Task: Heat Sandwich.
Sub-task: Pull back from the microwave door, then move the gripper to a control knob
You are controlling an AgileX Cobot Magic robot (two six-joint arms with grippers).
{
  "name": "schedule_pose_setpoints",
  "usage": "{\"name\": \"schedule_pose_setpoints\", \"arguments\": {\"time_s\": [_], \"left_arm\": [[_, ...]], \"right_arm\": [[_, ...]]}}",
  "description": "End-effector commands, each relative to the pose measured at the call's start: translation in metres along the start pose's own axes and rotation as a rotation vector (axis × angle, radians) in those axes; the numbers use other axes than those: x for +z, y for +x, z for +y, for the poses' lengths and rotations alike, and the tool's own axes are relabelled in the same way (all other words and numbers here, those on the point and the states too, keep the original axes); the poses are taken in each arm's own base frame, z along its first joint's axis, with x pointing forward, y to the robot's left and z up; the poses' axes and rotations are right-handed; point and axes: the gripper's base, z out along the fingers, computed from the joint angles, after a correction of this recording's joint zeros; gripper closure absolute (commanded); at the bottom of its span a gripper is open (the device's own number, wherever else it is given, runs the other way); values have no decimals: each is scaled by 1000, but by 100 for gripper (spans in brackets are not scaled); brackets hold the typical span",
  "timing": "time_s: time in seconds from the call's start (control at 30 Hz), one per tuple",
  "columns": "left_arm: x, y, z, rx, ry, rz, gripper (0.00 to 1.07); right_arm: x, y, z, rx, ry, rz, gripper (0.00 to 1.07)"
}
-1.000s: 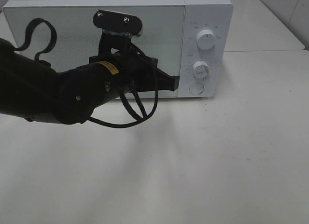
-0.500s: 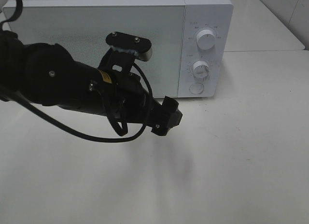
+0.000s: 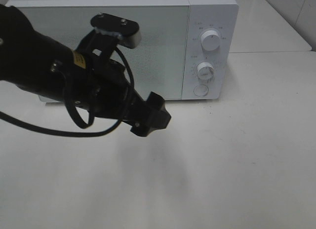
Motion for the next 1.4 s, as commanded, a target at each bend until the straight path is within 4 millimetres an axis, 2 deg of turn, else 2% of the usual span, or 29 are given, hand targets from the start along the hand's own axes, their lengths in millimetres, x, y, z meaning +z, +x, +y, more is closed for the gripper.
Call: {"name": "schedule_pose_setpoints", "arguments": {"time_s": [0.03, 0.13, 0.17, 0.2, 0.3, 0.33, 0.43, 0.47, 0.53, 0.63, 0.67, 0.8, 1.0, 1.13, 1.27, 1.4], "left_arm": [[-16, 6, 25, -96, -28, 90, 5], [-29, 9, 45, -148, -55, 132, 5], [-29, 9, 45, -148, -55, 132, 5], [-40, 11, 58, -179, -79, 149, 5], [-57, 16, 75, -234, -108, 178, 5], [-57, 16, 75, -234, -108, 178, 5], [-80, 22, 96, -309, -149, 190, 5], [-94, 27, 109, -358, -178, 192, 5], [-99, 29, 113, -373, -191, 191, 5], [-122, 38, 131, -449, -249, 190, 5], [-122, 38, 131, -449, -249, 190, 5], [-152, 55, 149, -545, -322, 209, 5], [-175, 66, 152, -621, -374, 167, 5], [-181, 79, 140, -611, -392, 157, 5], [-187, 103, 120, -593, -412, 151, 5], [-192, 113, 108, -581, -423, 124, 5]], "right_arm": [[-3, 1, 0, 10, 8, -37, 31], [-3, 1, 0, 10, 8, -37, 31], [-3, 1, 0, 10, 8, -37, 31], [-3, 1, 0, 10, 8, -37, 31], [-3, 1, 0, 10, 8, -37, 31], [-3, 1, 0, 10, 8, -37, 31], [-3, 1, 0, 10, 8, -37, 31], [-3, 1, 0, 10, 8, -37, 31], [-3, 1, 0, 10, 8, -37, 31], [-3, 1, 0, 10, 8, -37, 31], [-3, 1, 0, 10, 8, -37, 31], [-3, 1, 0, 10, 8, -37, 31], [-3, 1, 0, 10, 8, -37, 31], [-3, 1, 0, 10, 8, -37, 31], [-3, 1, 0, 10, 8, -37, 31], [-3, 1, 0, 10, 8, -37, 31]]}}
